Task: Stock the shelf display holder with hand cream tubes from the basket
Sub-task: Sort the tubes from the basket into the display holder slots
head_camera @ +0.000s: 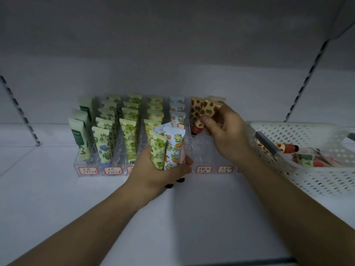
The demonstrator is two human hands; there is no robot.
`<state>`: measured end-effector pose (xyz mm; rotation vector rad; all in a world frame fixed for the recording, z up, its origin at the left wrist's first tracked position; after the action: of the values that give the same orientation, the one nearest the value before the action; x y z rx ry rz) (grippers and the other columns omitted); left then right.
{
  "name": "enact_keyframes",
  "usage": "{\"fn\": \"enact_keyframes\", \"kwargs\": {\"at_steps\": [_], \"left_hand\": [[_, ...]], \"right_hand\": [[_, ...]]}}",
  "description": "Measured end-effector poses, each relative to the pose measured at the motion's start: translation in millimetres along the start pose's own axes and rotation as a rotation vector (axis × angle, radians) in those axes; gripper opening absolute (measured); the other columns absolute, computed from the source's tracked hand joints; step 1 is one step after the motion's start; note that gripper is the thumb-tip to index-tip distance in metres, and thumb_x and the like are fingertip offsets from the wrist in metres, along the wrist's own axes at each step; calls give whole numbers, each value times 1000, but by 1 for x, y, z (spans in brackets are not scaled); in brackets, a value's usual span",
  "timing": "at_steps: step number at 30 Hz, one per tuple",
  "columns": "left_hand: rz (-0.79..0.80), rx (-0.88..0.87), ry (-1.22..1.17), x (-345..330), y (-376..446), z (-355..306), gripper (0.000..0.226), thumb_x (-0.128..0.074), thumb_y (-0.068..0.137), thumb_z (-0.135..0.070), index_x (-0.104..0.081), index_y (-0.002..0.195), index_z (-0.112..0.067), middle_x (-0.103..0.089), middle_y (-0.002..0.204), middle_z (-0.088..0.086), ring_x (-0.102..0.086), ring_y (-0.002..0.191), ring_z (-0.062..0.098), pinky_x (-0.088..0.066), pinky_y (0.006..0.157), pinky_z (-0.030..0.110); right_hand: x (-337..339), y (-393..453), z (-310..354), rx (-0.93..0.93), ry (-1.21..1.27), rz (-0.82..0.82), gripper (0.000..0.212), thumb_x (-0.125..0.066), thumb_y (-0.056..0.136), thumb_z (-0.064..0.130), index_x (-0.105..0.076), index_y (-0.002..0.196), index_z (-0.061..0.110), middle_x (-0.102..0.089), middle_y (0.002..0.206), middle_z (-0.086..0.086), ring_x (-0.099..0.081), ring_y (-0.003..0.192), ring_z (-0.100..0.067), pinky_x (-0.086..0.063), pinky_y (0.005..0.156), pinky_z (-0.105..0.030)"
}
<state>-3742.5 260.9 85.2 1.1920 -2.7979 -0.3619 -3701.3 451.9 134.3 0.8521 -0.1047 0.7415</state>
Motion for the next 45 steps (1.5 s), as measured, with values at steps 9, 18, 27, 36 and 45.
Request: {"fn": "enact_keyframes", "kwargs": {"at_steps": [9, 18, 27, 36, 45], "left_hand": [[-45, 11, 27, 2, 3, 0, 35, -81, 58, -15, -67, 87, 0, -72, 68, 5, -66, 56, 15, -48, 48, 31], [-8, 44, -96, 0, -3, -1, 20, -81, 59, -11, -72, 76, -15, -73, 67, 1, -68, 56, 12, -50, 49, 28], [28, 39, -184, 3, -9, -4, 15, -76, 70, -6, -77, 78, -18, -72, 73, 8, -70, 62, 18, -53, 50, 27], [-44, 23, -267, 16, -4, 0, 30, -74, 76, -8, -69, 105, -5, -73, 92, 14, -71, 76, 25, -56, 61, 32], [-118, 9, -212, 21, -3, 2, 22, -80, 71, 0, -69, 83, -14, -67, 71, 10, -61, 57, 21, -51, 51, 28]], "right_hand": [[-5, 20, 13, 38, -369, 100, 26, -75, 88, 22, -71, 108, 7, -73, 100, -7, -63, 86, -18, -38, 66, -22], [-11, 15, 2, -73, -478, 123, 27, -77, 86, 31, -71, 103, 11, -72, 93, -4, -57, 79, -15, -35, 67, -21], [-1, -24, 35, 35, 101, -149, 18, -67, 88, 33, -54, 99, 26, -57, 75, 1, -53, 65, -7, -47, 61, -28], [-36, -36, 37, -135, 519, 410, 13, -54, 98, 16, -65, 94, 12, -50, 54, 13, -41, 46, -1, -32, 46, -17], [-37, -36, 37, -236, 683, 441, 8, -57, 95, 22, -61, 89, 17, -37, 53, 3, -28, 43, -11, -25, 43, -20]]}}
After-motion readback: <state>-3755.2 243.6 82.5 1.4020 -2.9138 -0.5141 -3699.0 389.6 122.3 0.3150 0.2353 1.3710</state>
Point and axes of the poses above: each hand's wrist, its own y-axis towards the middle knuckle, its own x-axis out of the back of the hand, z = x × y, the point moved 6 cm from there along y, towards the middle knuckle
